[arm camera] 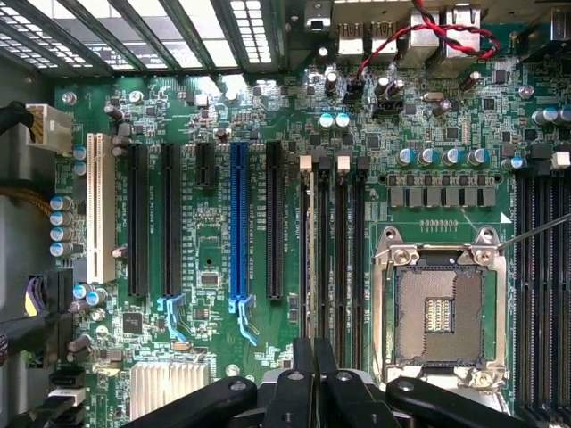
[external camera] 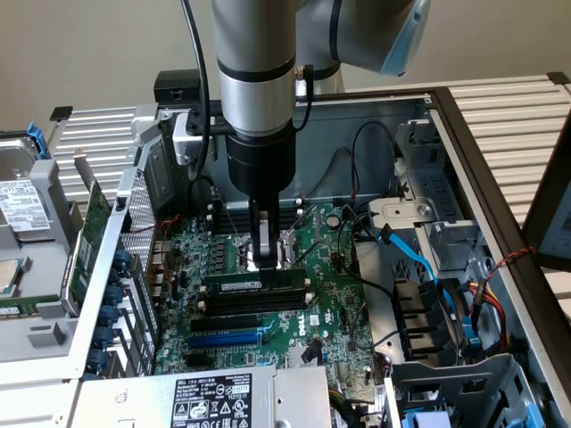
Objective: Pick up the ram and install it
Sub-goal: 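Insert the ram into the slot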
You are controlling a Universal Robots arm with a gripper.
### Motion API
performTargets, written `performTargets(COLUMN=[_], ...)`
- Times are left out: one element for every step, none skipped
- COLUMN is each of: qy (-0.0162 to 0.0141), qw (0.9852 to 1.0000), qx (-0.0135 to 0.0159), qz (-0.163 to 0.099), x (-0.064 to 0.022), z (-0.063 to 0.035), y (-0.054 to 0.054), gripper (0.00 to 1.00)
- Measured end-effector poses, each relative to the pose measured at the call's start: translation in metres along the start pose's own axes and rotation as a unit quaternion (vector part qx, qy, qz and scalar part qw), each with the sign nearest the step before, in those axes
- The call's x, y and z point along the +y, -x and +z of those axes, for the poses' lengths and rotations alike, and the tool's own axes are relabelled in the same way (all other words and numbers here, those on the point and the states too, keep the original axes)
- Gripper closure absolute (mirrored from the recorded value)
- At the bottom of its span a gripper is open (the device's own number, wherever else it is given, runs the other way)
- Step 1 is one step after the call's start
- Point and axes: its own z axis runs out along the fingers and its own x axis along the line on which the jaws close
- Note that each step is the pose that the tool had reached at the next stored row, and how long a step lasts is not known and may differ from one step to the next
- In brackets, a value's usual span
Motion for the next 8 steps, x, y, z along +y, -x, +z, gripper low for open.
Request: performTargets(qy=[0.0,0.0,0.0,0.0,0.0,0.0,0.0,-0.0001], qw=[1.0,1.0,1.0,1.0,1.0,1.0,1.0,1.0], qx=[-0.0001,0.0,0.0,0.0,0.0,0.0,-0.0001,-0.0001], qz=[0.0,0.0,0.0,0.0,0.0,0.0,0.0,0.0], x=[0.0,0.0,0.0,0.0,-0.0001,-0.0001,-0.0001,-0.0001], z=[0.0006,0.0013,0.0019,0.0022,0.0025,0.0028,0.0031,0.0036], y=[0.0,0.0,0.0,-0.0003,-0.0007,-0.001,-0.0014,-0.0016], gripper=[0.88,0.88,0.88,0.88,0.88,0.88,0.88,0.88])
